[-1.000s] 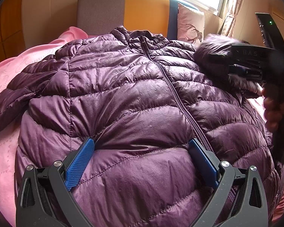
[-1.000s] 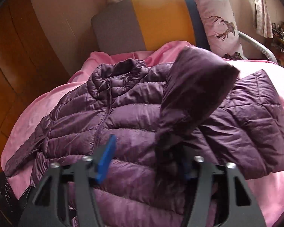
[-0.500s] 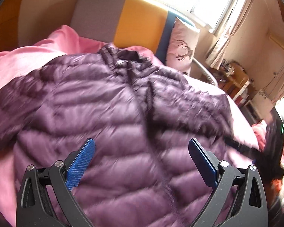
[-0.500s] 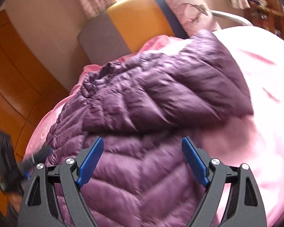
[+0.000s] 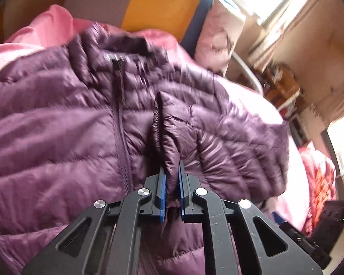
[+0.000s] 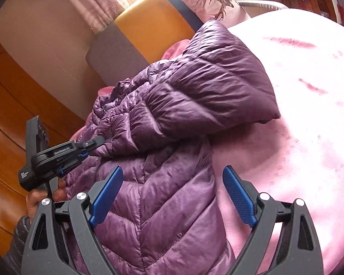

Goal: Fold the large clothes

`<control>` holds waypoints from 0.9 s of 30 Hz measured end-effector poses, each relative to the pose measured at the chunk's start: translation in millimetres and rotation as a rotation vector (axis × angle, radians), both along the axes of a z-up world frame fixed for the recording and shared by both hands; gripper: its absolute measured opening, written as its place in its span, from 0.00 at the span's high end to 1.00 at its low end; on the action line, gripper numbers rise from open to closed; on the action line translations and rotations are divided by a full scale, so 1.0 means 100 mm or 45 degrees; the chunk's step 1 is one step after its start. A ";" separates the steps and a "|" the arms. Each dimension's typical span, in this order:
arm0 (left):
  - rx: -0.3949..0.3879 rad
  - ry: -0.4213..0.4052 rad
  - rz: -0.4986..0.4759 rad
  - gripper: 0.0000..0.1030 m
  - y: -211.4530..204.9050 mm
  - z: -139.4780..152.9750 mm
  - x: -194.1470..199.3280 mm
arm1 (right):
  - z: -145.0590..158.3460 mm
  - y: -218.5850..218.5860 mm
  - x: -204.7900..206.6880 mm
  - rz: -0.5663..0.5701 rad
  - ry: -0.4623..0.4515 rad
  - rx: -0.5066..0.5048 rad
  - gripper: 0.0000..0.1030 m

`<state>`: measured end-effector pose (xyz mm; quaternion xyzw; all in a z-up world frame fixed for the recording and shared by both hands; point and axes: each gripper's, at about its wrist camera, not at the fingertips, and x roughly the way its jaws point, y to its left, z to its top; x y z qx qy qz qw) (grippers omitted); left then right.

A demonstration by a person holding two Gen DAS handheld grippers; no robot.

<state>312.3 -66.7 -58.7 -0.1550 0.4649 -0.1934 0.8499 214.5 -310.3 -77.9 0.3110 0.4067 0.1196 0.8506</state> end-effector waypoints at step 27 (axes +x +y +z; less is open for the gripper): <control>0.024 -0.092 0.331 0.93 1.53 0.06 -0.52 | 0.69 0.34 0.47 -0.017 -0.125 -0.291 0.13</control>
